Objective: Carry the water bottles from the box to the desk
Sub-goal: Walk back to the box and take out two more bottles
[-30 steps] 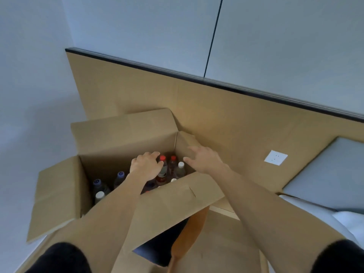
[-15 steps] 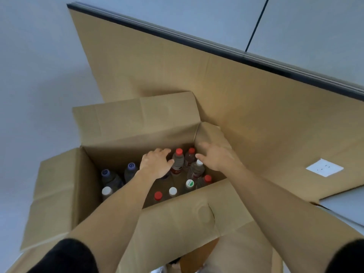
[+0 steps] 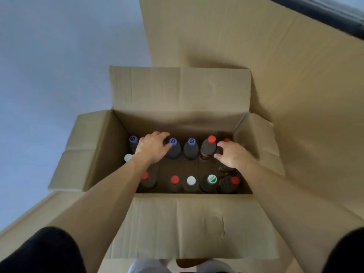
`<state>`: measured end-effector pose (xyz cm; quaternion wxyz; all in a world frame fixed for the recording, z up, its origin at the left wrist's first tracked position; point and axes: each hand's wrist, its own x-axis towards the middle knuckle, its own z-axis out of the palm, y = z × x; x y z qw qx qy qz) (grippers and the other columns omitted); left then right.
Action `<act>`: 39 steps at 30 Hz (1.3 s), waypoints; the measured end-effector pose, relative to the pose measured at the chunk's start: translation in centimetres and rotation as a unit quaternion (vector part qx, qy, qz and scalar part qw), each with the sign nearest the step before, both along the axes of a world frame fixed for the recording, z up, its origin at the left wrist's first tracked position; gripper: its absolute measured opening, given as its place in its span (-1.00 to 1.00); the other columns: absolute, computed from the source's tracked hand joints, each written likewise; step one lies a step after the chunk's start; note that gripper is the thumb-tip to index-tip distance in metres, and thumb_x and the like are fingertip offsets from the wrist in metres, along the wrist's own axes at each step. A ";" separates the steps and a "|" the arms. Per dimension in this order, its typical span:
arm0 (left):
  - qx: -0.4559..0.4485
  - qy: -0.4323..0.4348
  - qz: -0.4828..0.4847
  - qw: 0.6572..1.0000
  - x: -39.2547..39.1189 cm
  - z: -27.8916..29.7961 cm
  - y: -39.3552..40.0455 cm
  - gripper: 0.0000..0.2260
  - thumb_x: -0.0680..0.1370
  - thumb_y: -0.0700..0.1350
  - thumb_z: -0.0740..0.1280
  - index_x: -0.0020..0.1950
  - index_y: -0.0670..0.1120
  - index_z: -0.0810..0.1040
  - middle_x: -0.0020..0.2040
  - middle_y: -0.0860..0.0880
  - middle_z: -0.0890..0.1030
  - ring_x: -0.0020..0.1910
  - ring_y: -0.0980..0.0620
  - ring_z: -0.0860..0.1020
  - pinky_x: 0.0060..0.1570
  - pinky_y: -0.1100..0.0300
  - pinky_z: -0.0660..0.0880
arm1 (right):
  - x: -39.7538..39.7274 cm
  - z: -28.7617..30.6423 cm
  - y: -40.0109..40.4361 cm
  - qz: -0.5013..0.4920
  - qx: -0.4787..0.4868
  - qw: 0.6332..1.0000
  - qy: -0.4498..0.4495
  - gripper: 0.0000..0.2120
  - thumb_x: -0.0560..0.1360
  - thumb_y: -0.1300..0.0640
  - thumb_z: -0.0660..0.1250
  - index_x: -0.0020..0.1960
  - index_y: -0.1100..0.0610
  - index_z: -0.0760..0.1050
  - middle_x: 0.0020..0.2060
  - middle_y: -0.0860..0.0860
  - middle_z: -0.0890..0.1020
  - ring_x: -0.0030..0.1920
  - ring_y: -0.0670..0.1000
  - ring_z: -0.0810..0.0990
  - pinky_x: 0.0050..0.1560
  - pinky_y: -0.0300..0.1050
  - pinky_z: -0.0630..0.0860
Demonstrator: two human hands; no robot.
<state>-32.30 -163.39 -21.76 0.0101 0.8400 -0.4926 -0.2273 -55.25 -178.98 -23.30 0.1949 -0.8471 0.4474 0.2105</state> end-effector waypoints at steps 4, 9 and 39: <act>-0.009 0.003 0.044 0.999 1.2 -0.6 1.4 -0.55 0.66 0.10 0.23 0.55 0.03 0.35 0.44 -0.11 0.46 0.38 -0.20 0.45 0.30 -0.08 0.41 | 0.4 -1.4 -0.2 0.037 -0.012 0.998 0.041 -0.58 0.55 -0.15 0.33 0.34 -0.01 0.44 0.22 0.11 0.54 0.24 0.20 0.52 0.19 0.09 0.52; 0.001 -0.004 0.090 0.996 2.6 -1.0 2.6 -0.56 0.66 0.09 0.24 0.53 0.03 0.37 0.40 -0.13 0.48 0.36 -0.20 0.46 0.29 -0.10 0.42 | 0.3 -3.0 -0.7 0.044 -0.006 0.995 0.087 -0.61 0.52 0.07 0.37 0.33 0.02 0.46 0.29 0.11 0.52 0.32 0.20 0.48 0.32 0.13 0.47; 0.231 -0.123 0.074 0.962 4.4 -5.3 3.6 -0.74 0.65 -0.23 0.18 0.31 -0.10 0.52 0.22 -0.14 0.58 0.18 -0.15 0.60 0.06 0.01 0.55 | 1.9 -4.6 0.0 0.076 -0.093 0.990 0.078 -0.82 0.56 0.28 0.30 0.14 0.19 0.59 0.05 0.15 0.65 0.10 0.18 0.64 -0.06 -0.01 0.55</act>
